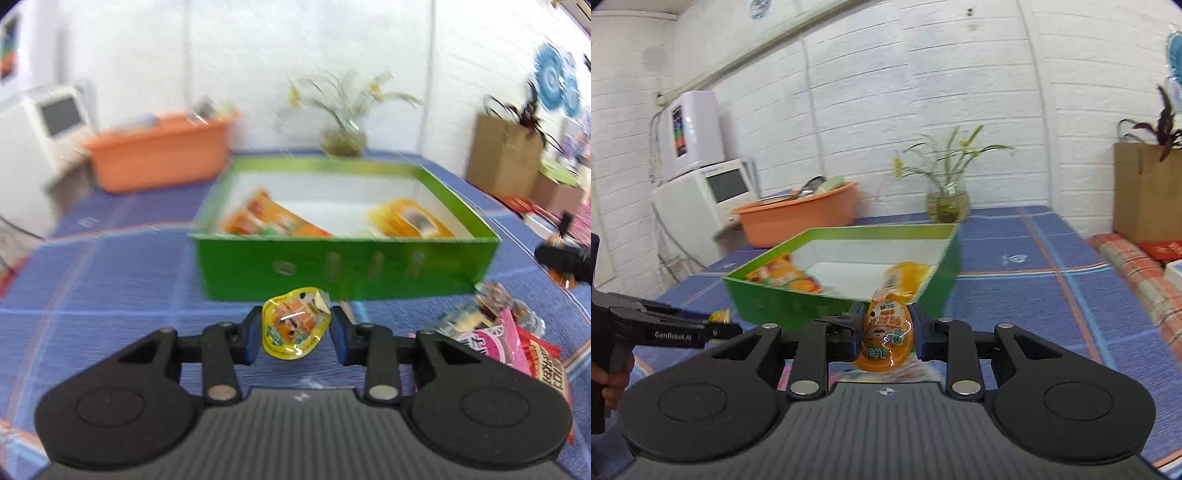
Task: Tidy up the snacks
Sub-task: 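Carry both jelly cups over the green box and lower them inside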
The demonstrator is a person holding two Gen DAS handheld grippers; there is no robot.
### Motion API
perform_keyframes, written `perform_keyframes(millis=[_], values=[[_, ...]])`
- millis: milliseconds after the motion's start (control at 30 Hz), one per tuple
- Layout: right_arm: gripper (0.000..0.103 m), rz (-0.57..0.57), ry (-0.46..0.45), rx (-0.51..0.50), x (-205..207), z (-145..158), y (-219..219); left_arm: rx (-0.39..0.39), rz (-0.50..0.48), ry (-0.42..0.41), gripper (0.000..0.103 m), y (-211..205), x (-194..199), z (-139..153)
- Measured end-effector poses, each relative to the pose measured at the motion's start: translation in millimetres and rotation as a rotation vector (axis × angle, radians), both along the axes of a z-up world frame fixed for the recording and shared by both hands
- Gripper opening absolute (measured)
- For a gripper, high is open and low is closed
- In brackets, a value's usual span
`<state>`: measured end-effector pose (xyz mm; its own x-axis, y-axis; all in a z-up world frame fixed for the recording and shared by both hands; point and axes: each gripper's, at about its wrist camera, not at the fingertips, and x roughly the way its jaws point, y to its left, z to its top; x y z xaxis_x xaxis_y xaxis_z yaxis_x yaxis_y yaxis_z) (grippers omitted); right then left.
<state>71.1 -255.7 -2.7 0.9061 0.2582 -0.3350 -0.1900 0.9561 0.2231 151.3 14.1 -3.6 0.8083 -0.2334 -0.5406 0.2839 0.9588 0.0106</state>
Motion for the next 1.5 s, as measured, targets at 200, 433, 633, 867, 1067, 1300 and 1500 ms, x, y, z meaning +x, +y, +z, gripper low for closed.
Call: perform_keyframes(millis=[200,433,633,867,1067,1300,1500], values=[[0.048,0.112,-0.016,0.011,6,6,46,-0.017,0.073,-0.111,0.035,19,-7,28],[0.048,0.096,-0.115,0.032,21,36,70,-0.05,0.059,-0.192,0.035,6,23,56],[0.048,0.004,-0.171,0.09,39,58,57,-0.074,0.044,-0.234,0.035,-11,44,72],[0.048,-0.074,-0.162,0.229,75,65,45,-0.109,0.112,-0.253,0.035,-25,83,75],[0.048,-0.13,-0.116,0.226,92,41,42,-0.091,0.055,-0.232,0.036,-33,94,54],[0.048,-0.181,-0.022,0.195,107,15,39,-0.021,0.096,-0.217,0.037,-39,102,35],[0.048,-0.105,0.012,0.185,111,9,54,-0.013,0.113,-0.21,0.038,-37,106,31]])
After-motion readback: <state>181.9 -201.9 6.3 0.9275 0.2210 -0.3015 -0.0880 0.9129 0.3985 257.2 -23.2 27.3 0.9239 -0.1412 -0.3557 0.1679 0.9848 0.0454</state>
